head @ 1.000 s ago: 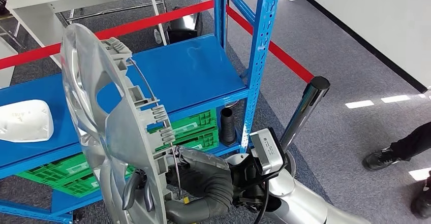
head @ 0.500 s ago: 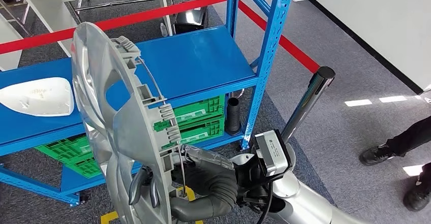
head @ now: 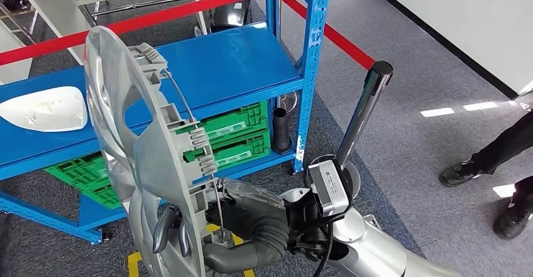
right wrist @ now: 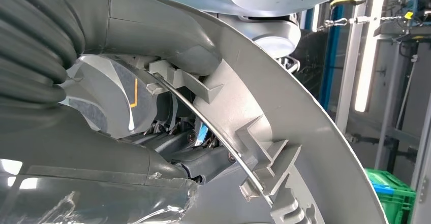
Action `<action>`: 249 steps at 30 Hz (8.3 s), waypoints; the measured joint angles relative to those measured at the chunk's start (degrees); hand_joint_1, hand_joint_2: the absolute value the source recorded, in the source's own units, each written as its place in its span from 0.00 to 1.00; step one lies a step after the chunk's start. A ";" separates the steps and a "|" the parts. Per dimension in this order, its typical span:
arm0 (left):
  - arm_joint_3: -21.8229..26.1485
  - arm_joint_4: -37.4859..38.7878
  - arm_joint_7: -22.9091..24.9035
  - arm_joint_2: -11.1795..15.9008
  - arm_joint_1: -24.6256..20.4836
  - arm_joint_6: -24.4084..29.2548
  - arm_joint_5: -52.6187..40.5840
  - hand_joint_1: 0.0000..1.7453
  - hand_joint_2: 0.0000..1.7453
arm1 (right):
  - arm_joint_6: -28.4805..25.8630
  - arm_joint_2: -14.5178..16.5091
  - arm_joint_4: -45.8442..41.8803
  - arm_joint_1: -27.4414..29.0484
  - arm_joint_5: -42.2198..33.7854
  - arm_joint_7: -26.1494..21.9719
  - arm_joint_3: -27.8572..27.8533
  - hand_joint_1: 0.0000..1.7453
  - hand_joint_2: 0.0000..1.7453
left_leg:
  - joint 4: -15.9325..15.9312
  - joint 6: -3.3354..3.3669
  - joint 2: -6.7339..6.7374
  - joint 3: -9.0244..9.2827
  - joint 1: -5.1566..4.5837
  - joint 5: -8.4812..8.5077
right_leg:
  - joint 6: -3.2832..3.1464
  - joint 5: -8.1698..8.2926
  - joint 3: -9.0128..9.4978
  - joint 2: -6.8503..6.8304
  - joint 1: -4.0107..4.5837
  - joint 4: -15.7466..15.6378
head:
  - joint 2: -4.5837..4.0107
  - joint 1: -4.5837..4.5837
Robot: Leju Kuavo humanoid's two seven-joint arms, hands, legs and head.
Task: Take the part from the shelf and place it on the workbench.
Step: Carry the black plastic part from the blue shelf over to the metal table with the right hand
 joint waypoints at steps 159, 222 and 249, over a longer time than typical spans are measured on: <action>-1.57 -0.09 -0.43 0.27 0.04 -0.05 -0.04 0.00 1.00 | -1.86 -0.63 -1.22 0.71 5.48 -3.61 0.25 1.00 1.00 | -9.53 2.81 2.60 0.56 -1.39 4.66 | 1.49 -4.22 5.67 -4.99 0.94 -1.19 | 0.00 -0.21; -1.45 -0.38 -5.76 0.36 1.61 1.69 2.01 0.00 1.00 | -7.98 2.08 -4.01 3.98 8.52 -3.26 2.58 1.00 1.00 | -10.21 2.21 2.22 -0.98 -0.39 4.64 | 2.88 -5.44 4.39 -5.80 -0.18 0.53 | 0.00 -0.93; -1.44 -0.45 -5.80 0.39 1.56 2.23 2.85 0.00 1.00 | -8.73 2.58 -4.16 3.58 8.74 -3.16 4.05 1.00 1.00 | -9.09 0.08 3.99 -1.46 0.12 4.67 | 2.08 -4.62 4.66 -5.82 -0.18 -0.08 | 0.00 -0.60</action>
